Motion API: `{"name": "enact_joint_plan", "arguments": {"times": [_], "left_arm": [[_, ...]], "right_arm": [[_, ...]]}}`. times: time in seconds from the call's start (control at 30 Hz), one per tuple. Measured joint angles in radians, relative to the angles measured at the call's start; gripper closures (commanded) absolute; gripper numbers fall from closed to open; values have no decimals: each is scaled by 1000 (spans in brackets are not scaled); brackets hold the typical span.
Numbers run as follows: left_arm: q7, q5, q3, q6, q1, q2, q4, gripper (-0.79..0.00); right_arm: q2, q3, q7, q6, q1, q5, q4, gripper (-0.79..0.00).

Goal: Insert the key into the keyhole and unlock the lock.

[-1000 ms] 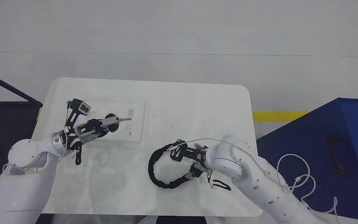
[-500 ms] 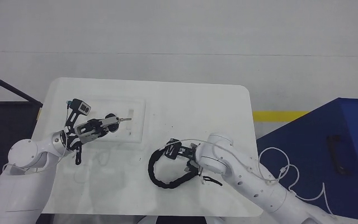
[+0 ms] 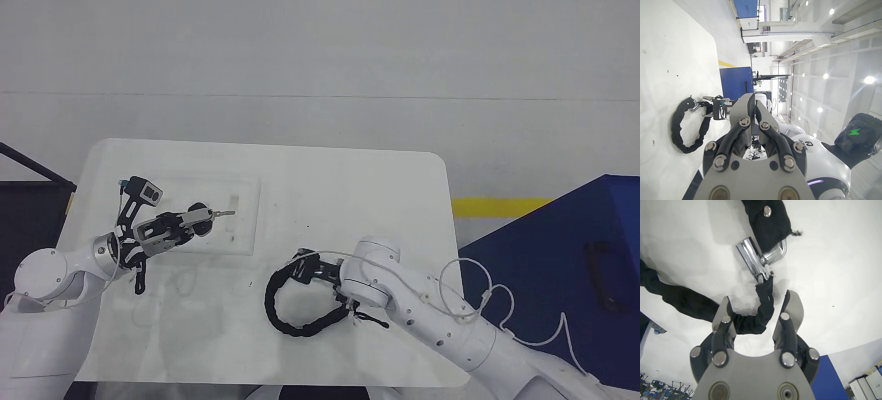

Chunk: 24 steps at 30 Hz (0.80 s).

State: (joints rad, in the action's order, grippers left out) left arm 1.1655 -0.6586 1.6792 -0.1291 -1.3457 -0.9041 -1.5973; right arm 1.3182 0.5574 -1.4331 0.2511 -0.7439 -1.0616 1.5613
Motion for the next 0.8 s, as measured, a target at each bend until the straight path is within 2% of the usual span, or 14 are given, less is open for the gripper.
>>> {"name": "enact_joint_plan", "arguments": {"times": [0.13, 0.17, 0.27, 0.3, 0.53, 0.67, 0.8], "left_arm": [[0, 0, 0, 0, 0, 0, 0, 0], [0, 0, 0, 0, 0, 0, 0, 0], [0, 0, 0, 0, 0, 0, 0, 0], [0, 0, 0, 0, 0, 0, 0, 0], [0, 0, 0, 0, 0, 0, 0, 0], [0, 0, 0, 0, 0, 0, 0, 0], [0, 0, 0, 0, 0, 0, 0, 0]], "right_arm": [[9, -4, 1, -5, 11, 4, -19, -379], [12, -5, 1, -6, 13, 4, -24, -348], [17, -6, -3, -12, 18, 7, -37, -209], [19, -7, -4, -14, 19, 8, -40, 0], [29, -1, -4, -38, 21, 10, -64, 0], [22, 39, 32, -48, 2, 34, -53, 0], [0, 123, 110, 25, -43, 124, 0, 0]]}}
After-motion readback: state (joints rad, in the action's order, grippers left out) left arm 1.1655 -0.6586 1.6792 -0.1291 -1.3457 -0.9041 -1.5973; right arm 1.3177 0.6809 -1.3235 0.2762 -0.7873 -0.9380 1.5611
